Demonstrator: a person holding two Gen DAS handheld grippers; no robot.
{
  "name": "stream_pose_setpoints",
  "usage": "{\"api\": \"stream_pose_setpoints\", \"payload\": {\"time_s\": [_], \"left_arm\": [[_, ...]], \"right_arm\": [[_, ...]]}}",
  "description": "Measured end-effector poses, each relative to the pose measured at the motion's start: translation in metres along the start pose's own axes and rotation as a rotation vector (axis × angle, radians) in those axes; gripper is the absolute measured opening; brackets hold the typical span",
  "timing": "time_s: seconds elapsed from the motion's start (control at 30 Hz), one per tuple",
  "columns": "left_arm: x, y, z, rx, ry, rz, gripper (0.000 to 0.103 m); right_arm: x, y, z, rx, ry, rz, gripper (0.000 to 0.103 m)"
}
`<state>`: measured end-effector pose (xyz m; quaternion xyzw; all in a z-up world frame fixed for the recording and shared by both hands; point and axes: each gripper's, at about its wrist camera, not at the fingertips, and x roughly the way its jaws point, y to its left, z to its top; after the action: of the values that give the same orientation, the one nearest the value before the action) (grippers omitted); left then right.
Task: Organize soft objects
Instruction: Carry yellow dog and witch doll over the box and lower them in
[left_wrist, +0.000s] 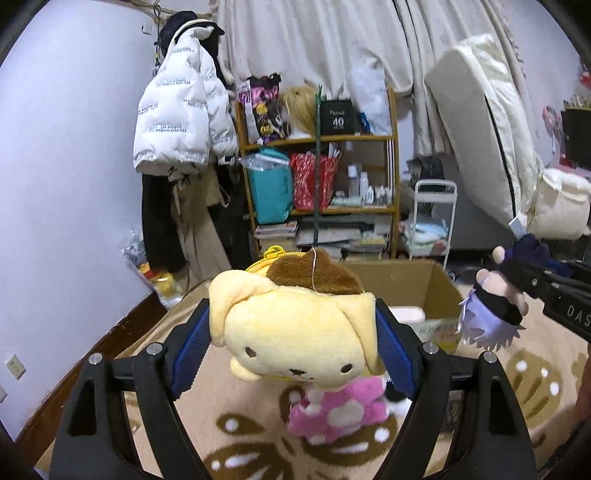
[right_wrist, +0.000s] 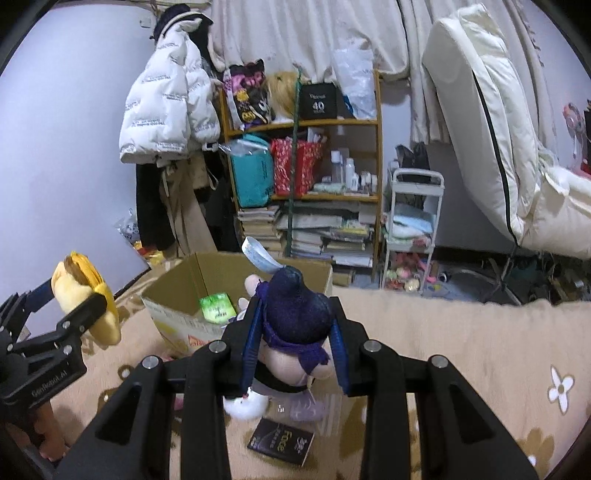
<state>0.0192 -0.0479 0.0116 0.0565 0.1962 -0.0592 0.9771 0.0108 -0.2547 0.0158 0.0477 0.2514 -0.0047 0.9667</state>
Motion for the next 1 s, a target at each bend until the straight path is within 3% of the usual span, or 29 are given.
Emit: {"api": "stream_pose_setpoints", "payload": {"time_s": [0.57, 1.0], "left_arm": [[0.041, -0.004, 0.027, -0.004, -0.058, -0.054, 0.082], [0.096, -0.020, 0.027, 0.047, 0.006, -0.062, 0.082]], "right_arm": [[0.035, 0.008, 0.017, -0.029, -0.078, 0.000, 0.036], [0.074, 0.004, 0.015, -0.031, -0.048, -0.009, 0.036]]}}
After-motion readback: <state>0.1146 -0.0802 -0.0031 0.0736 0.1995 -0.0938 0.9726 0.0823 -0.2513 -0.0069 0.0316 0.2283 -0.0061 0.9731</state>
